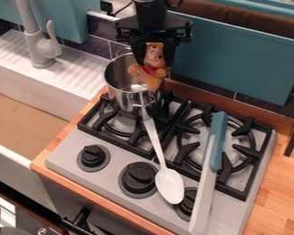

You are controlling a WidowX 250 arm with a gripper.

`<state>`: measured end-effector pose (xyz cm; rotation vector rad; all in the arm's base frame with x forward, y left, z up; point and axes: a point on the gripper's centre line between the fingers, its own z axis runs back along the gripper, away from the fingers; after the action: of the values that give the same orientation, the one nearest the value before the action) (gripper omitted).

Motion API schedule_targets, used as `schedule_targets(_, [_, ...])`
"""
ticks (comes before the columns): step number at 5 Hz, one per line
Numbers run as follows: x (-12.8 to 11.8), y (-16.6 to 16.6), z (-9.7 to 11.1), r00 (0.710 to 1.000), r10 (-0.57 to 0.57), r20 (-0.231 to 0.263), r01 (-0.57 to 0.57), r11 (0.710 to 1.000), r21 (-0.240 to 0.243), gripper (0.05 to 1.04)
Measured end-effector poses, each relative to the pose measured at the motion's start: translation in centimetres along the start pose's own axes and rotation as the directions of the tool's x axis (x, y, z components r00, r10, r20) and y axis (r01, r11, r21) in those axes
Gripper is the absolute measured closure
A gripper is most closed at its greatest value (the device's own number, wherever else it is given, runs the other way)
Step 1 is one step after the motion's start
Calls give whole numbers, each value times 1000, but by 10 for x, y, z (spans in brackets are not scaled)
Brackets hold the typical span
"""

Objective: Move yellow doll into the silver pot

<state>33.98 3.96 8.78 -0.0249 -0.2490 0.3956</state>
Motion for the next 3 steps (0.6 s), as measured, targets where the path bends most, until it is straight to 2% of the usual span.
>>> schedule_targets(1, [3, 3, 0, 1000, 4, 14, -4, 1000, 5, 527])
schedule_targets(3, [5, 13, 0, 1000, 8, 10, -8, 1000, 14, 527])
